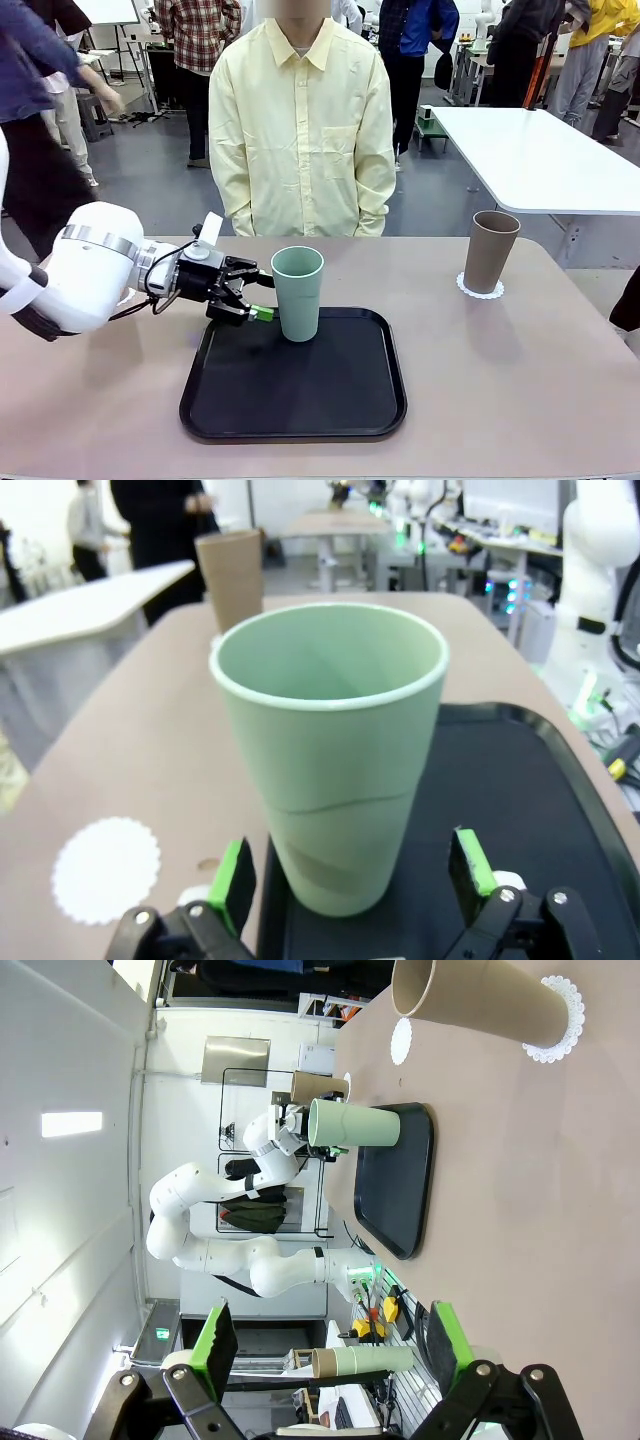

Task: Place coasters on the table and set cups on them.
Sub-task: Take one Reusable plastic cup from the Flat Tray and place it on a coaster set by the human.

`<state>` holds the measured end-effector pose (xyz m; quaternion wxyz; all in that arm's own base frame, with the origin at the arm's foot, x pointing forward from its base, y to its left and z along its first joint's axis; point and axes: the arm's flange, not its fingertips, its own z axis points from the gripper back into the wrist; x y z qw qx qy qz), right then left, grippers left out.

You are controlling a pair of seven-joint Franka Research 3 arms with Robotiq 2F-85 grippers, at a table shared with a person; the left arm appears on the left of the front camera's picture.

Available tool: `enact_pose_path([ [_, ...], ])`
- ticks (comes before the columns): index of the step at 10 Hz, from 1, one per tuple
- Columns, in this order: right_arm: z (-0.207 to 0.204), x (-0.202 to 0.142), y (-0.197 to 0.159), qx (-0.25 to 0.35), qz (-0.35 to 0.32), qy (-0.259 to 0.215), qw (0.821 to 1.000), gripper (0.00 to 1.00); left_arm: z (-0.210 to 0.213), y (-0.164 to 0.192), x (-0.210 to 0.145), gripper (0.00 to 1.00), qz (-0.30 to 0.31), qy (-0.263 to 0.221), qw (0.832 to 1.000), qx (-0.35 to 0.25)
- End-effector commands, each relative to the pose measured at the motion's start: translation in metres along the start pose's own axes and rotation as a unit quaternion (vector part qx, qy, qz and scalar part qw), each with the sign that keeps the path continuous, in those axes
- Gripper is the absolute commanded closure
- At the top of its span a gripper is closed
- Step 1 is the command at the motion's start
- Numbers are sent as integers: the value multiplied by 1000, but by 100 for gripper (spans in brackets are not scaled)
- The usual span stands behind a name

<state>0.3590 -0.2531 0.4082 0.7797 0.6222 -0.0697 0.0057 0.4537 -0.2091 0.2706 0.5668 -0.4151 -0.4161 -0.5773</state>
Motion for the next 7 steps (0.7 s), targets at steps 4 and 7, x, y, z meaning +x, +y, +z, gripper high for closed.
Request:
enact_pose_path([
  [4,1,-1,0,-1,-1,2,1000,0,-27,17,-14,0,2,-9,1000,5],
  [7,1,-1,0,-1,-1,2,1000,0,-39,19,-13,0,-3,-15,1000,-4],
])
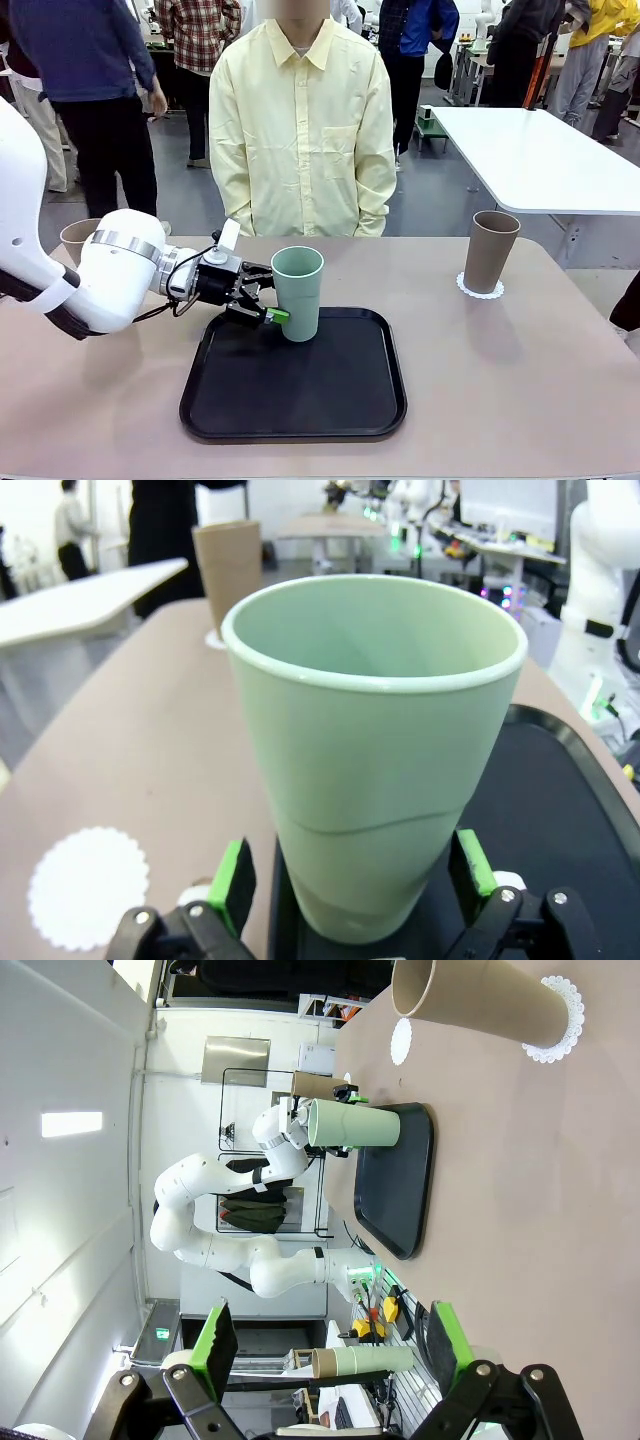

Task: Place coasters on the table and set cups on them.
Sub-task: Take one Reusable plastic cup from the Flat Tray and place it on a coaster set by the human.

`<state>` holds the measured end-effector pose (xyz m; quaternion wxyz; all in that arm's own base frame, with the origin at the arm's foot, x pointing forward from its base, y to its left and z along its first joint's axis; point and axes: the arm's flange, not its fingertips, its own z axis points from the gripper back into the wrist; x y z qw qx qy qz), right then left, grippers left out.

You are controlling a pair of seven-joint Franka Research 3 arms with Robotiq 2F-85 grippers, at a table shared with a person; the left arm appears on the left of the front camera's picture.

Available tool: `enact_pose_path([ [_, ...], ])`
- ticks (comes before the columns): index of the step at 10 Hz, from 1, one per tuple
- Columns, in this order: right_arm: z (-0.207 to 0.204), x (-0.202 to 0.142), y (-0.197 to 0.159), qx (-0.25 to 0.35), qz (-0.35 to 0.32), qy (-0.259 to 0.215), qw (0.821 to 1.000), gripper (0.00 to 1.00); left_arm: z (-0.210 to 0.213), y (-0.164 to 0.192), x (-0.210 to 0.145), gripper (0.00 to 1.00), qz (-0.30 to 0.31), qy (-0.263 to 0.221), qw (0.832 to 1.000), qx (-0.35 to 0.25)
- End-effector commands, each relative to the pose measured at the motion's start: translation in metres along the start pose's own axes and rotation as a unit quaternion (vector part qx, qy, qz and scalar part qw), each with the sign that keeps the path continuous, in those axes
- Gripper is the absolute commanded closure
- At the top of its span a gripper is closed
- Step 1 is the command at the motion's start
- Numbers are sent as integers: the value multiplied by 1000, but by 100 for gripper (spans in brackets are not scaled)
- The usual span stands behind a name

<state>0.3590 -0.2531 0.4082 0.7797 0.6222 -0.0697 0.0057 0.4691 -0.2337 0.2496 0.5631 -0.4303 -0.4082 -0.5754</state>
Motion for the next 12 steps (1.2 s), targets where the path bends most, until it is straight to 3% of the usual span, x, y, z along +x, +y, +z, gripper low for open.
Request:
enact_pose_path([
  [1,1,-1,0,-1,-1,2,1000,0,-14,4,-1,0,-9,-8,1000,4],
  [5,1,-1,0,-1,-1,2,1000,0,-28,-1,2,0,-15,-9,1000,-10],
  [6,1,-1,0,-1,-1,2,1000,0,-29,-2,2,43,-25,-20,999,-15],
  [7,1,-1,0,-1,-1,2,1000,0,-28,-1,3,52,-24,-20,999,-16],
  [8,1,-1,0,-1,-1,2,1000,0,-27,-2,3,97,-23,-24,999,-17],
  [11,1,-1,0,-1,-1,2,1000,0,-23,-2,7,100,-25,-16,999,-24],
  [12,1,-1,0,-1,-1,2,1000,0,-21,-1,11,71,-19,-13,999,-27],
])
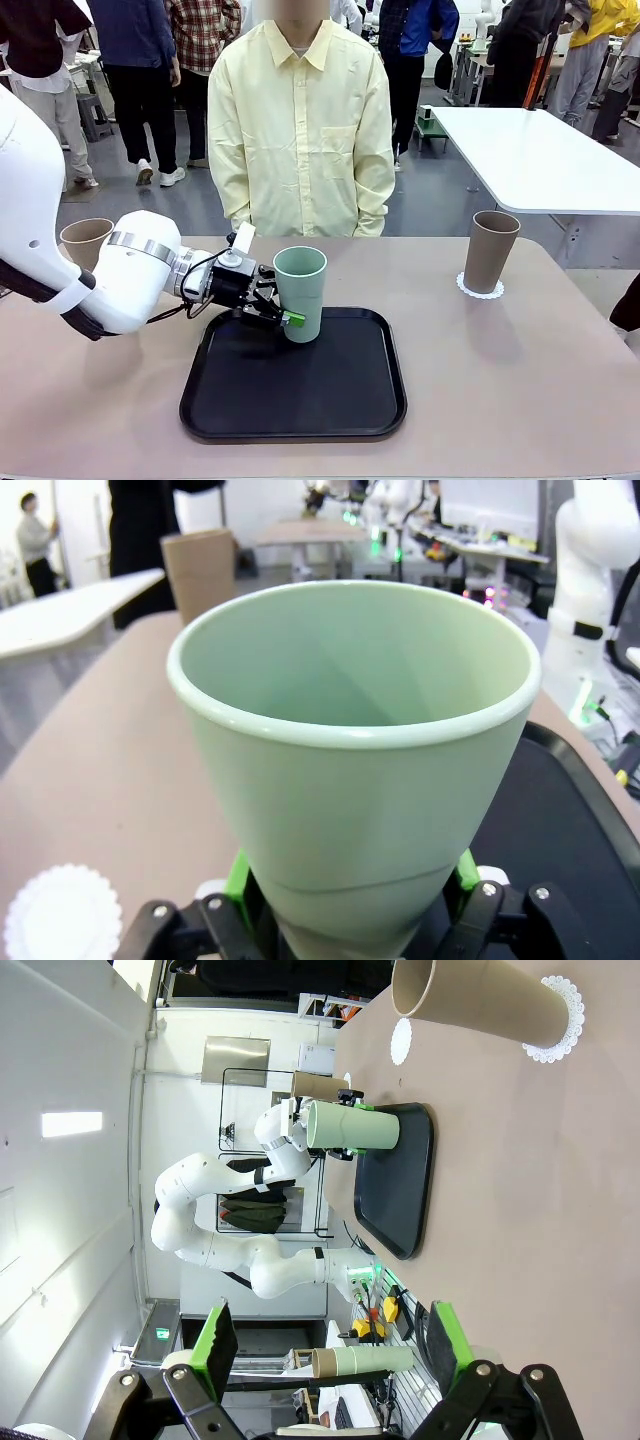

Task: Place coasters on the table and set cups on them.
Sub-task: Take one Reusable plastic cup from the Flat Tray and place it on a coaster set by the human.

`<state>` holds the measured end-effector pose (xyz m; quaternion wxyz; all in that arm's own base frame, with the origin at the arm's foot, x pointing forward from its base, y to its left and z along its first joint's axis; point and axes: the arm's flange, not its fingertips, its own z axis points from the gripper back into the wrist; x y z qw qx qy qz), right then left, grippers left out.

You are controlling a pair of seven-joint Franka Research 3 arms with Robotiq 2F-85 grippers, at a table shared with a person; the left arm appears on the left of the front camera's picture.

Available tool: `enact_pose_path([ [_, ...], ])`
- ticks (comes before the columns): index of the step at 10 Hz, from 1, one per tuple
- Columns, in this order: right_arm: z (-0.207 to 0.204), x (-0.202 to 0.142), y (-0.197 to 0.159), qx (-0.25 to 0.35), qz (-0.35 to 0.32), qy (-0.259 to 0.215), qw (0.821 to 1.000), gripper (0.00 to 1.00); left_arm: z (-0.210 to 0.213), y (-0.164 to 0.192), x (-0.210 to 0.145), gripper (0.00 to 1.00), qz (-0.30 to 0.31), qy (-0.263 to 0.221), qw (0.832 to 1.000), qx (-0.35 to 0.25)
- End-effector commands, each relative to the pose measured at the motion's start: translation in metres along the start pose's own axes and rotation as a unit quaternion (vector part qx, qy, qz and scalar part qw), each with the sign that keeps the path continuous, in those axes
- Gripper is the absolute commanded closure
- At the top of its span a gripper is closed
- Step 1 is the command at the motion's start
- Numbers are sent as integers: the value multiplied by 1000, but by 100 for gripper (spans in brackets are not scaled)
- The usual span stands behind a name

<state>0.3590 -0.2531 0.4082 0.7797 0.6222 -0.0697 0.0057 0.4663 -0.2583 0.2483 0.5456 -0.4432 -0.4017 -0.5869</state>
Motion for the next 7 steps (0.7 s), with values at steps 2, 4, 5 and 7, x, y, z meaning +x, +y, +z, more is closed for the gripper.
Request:
enact_pose_path([
  [2,1,-1,0,-1,-1,2,1000,0,10,11,34,71,-4,-2,1000,-17],
  [4,1,-1,0,-1,-1,2,1000,0,14,36,64,71,12,-10,1000,-22],
  [5,1,-1,0,-1,-1,2,1000,0,15,48,76,71,11,-10,1000,-18],
  [7,1,-1,0,-1,-1,2,1000,0,21,80,96,71,21,-8,1000,-3],
])
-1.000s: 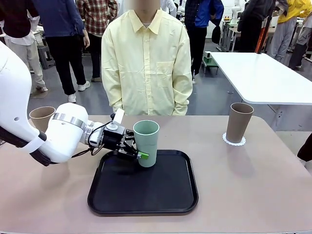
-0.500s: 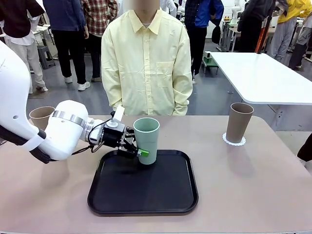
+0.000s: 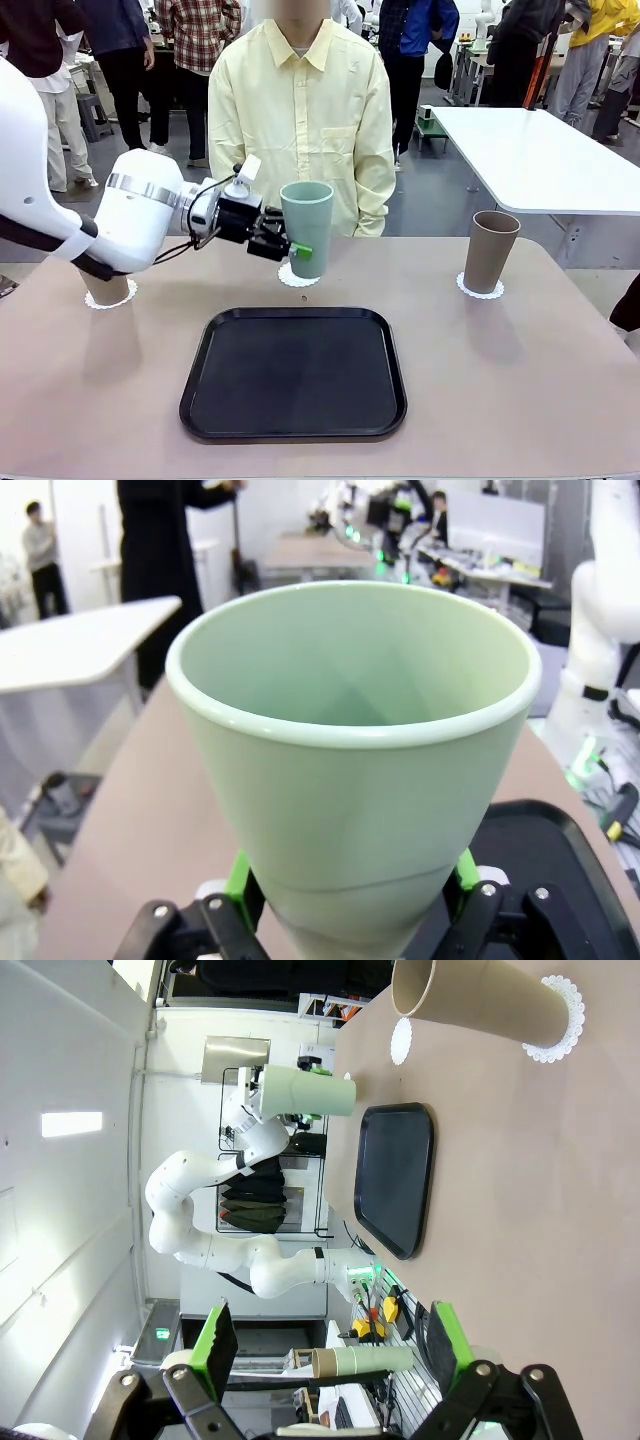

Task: Place coasters on the table and set cups on them.
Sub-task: Take one Reusable plastic cup from the Flat Tray and place it on a coaster set by the human.

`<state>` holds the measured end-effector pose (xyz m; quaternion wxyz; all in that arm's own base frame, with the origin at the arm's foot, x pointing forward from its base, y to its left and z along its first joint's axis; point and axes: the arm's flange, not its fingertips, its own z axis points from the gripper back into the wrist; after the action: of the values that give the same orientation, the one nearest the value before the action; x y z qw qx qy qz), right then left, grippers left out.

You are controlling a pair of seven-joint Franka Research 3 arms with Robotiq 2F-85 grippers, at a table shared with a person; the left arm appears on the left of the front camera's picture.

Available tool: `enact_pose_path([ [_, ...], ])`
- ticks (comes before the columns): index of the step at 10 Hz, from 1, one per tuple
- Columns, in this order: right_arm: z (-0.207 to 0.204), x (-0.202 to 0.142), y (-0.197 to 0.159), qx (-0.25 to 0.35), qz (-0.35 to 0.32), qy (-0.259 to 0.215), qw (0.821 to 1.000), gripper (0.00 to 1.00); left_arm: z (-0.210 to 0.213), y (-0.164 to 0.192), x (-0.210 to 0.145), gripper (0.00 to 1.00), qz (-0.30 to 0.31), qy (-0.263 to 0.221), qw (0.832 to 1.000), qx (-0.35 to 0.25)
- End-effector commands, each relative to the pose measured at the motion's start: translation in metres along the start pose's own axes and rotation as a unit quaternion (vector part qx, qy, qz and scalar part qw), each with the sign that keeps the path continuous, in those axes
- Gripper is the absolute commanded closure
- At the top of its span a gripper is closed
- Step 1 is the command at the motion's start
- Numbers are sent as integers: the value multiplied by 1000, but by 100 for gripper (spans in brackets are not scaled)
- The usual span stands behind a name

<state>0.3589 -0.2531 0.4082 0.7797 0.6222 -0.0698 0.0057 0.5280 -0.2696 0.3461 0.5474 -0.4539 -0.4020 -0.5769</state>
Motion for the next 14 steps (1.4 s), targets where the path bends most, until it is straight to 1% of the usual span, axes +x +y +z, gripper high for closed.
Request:
enact_pose_path([
  [1,1,-1,0,-1,-1,2,1000,0,0,38,9,71,13,7,1000,6],
  [4,1,-1,0,-1,-1,2,1000,0,5,82,15,71,21,24,999,11],
  [7,1,-1,0,-1,-1,2,1000,0,8,113,4,71,21,61,998,-2],
  [9,1,-1,0,-1,-1,2,1000,0,12,117,-2,71,16,79,997,-15],
  [10,1,-1,0,-1,-1,2,1000,0,15,112,-3,71,15,75,997,-21],
  [11,1,-1,0,-1,-1,2,1000,0,10,108,-10,71,11,67,998,-1],
  [14,1,-1,0,-1,-1,2,1000,0,10,108,-10,71,11,67,998,-1],
])
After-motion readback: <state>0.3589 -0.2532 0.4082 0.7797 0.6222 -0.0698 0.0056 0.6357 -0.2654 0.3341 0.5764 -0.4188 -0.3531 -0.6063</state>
